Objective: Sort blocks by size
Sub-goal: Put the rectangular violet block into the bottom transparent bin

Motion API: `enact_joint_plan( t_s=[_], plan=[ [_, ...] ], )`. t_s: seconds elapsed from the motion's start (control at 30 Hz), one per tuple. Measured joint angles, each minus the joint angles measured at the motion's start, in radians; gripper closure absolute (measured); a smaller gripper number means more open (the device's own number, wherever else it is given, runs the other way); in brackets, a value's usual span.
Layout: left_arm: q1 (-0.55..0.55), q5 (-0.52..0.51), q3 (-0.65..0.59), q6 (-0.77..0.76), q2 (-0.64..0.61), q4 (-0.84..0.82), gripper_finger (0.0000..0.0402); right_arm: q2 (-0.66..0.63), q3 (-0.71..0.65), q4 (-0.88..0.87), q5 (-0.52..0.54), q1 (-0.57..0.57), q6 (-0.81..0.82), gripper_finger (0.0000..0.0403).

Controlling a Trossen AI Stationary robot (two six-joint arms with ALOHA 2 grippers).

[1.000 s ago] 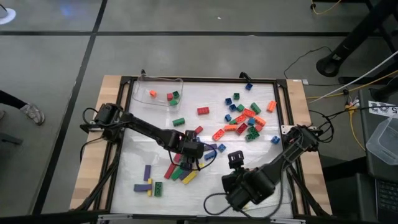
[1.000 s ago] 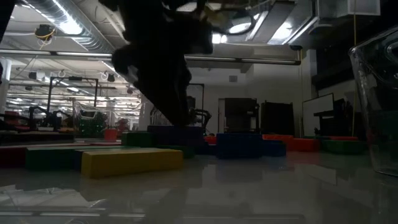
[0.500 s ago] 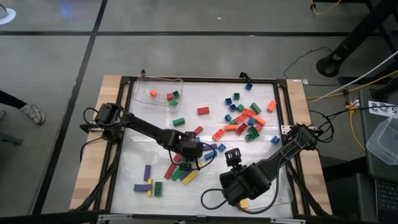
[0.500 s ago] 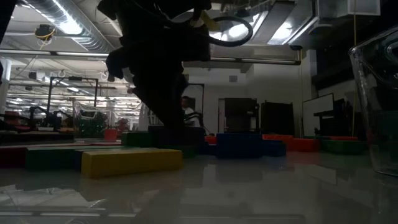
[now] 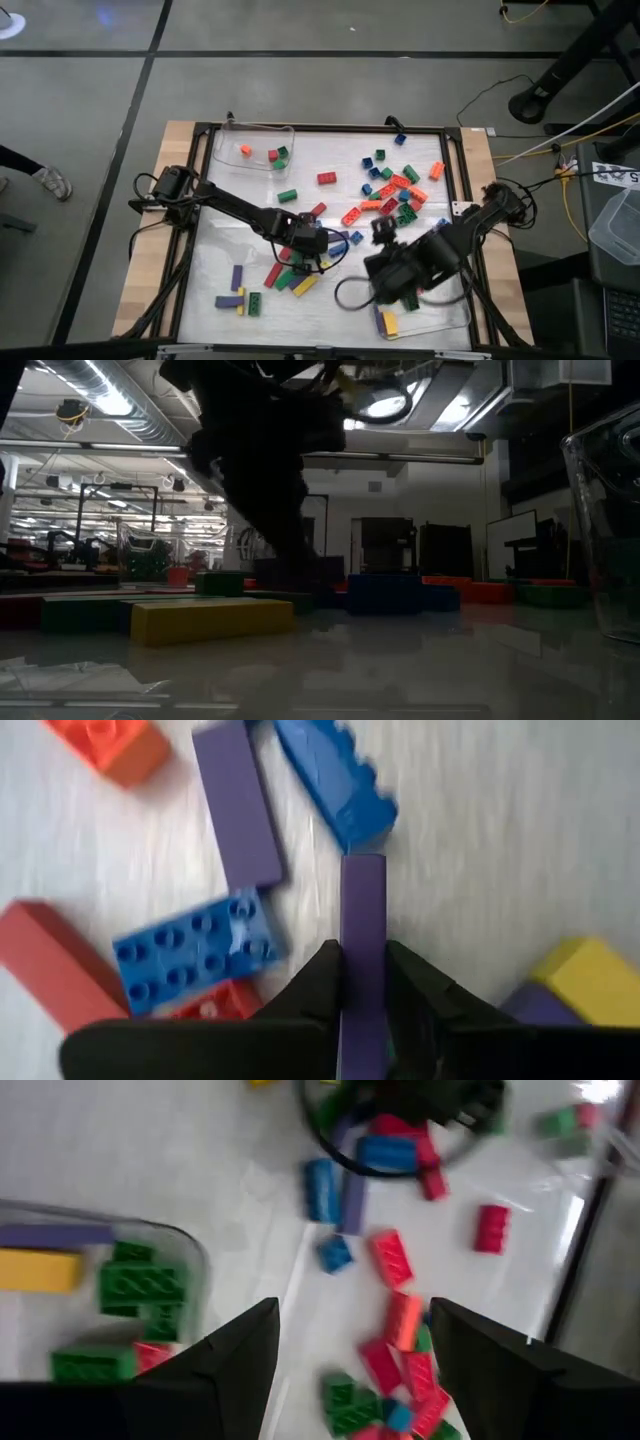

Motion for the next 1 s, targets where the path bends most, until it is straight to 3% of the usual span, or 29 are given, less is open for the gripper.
enact_joint_plan(
  t_s=[0.2,0.33,0.5,0.83,1.0],
  plan=[
    [0.0,0.037,0.0,0.003,-0.027,0.13,0.0367,-0.198,-0.277,0.016,0.035,-0.088,0.084,0.0149],
    [-0.003,0.083,0.009,0.003,-0.058,0.212,0.0363,-0.349,-0.482,0.138,0.012,-0.133,0.105,0.0149],
    [-0.023,0.131,0.014,0.007,-0.064,0.528,0.0367,-0.51,-0.67,0.301,-0.017,-0.168,0.077,0.0149],
    [-0.075,0.135,0.015,0.038,0.146,1.253,0.0357,-0.7,-0.906,0.524,-0.006,-0.266,0.005,0.0149],
    [-0.104,0.135,0.054,0.03,0.269,1.367,0.0358,-0.712,-0.951,0.548,-0.061,-0.305,-0.009,0.0149]
  ],
)
